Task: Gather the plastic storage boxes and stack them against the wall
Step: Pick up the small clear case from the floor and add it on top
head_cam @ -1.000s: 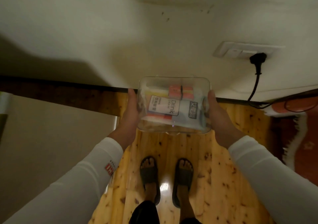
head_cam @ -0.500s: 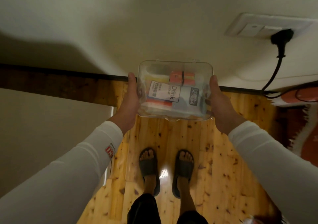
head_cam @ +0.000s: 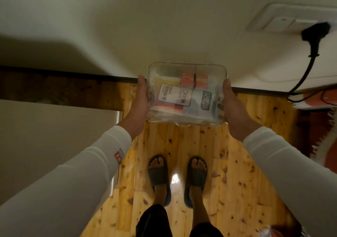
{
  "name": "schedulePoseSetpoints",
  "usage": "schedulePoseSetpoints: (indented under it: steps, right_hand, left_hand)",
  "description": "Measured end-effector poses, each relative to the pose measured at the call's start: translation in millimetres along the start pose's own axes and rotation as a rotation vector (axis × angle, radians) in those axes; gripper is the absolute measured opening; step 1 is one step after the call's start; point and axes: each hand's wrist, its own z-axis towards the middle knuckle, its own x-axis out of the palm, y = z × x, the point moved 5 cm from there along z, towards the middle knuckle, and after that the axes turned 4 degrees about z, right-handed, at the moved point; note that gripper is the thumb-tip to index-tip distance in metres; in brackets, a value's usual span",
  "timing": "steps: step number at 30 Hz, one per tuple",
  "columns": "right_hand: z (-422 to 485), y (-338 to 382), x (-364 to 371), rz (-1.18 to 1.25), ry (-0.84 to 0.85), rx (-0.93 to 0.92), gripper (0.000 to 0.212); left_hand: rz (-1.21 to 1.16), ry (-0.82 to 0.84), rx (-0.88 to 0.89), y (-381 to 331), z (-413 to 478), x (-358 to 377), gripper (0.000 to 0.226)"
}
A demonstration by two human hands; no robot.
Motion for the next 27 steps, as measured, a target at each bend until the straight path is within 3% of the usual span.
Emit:
schedulePoseSetpoints:
  steps: [12, 27]
  right_hand:
    - [16.6, -17.4, 2.5, 0.034, 0.035, 0.023, 0.046]
    - [31.8, -27.3, 2.0, 0.042, 0.032, 0.041, 0.046]
  left_hand:
    - [0.017, 0.042, 0.026, 18.6, 19.2, 3.3, 0.077]
    - [0.09, 0.02, 0.043, 21.3, 25.4, 4.5, 0.069]
